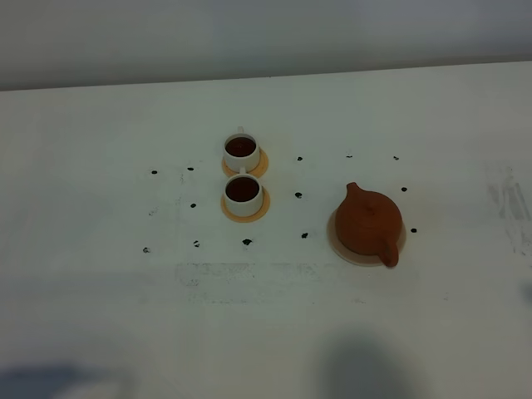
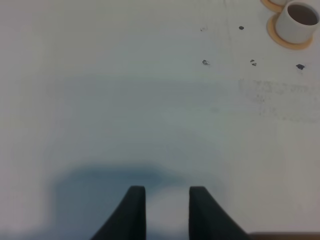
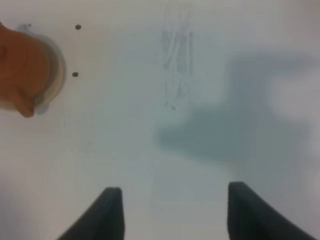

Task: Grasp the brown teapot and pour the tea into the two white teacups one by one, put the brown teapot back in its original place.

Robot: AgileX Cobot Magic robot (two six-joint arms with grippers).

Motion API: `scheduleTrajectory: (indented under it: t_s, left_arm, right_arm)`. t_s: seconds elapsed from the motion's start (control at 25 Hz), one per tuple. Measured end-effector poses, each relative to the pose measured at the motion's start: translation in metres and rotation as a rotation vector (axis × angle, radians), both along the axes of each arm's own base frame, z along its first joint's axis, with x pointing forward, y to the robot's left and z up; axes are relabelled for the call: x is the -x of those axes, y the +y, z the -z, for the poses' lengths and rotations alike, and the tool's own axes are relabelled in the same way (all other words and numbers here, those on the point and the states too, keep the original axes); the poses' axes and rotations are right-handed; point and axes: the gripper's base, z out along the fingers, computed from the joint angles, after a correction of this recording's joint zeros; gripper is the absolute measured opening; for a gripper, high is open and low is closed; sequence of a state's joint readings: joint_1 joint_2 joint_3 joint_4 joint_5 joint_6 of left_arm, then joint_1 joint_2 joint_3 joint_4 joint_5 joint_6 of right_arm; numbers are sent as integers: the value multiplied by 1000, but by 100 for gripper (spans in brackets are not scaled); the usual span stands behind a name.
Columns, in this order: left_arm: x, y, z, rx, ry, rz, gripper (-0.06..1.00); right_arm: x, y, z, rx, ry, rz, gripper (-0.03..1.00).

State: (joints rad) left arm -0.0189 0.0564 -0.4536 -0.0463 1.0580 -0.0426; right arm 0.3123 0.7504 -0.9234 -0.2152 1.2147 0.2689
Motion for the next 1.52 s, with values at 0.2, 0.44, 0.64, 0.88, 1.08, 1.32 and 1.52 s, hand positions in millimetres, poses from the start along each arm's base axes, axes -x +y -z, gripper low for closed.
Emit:
scheduleTrajectory:
  t_s: [0.2,0.44,0.64,0.88,1.08,1.32,1.52]
  left_arm:
    - [0,0,0,0,0,0,21]
    - [0,0,0,0,0,0,21]
    - [0,0,0,0,0,0,21]
    - [0,0,0,0,0,0,21]
    - [0,0,0,0,0,0,21]
    - [0,0,0,0,0,0,21]
    - [0,0,0,0,0,0,21]
  right_arm:
    - [33,-7,26,-21,-39,-58,42]
    - [60,-11,64,-62,-126,-122,40]
    - [79,-10,79,-68,-163,-235,40]
    - [95,-11,78,-77,-256,-305,40]
    - [98,-12,78,-71,-276,-304,40]
    - [105,-17,78,-66,-325,-166,40]
    - [116,-17,79,-27,-399,21,40]
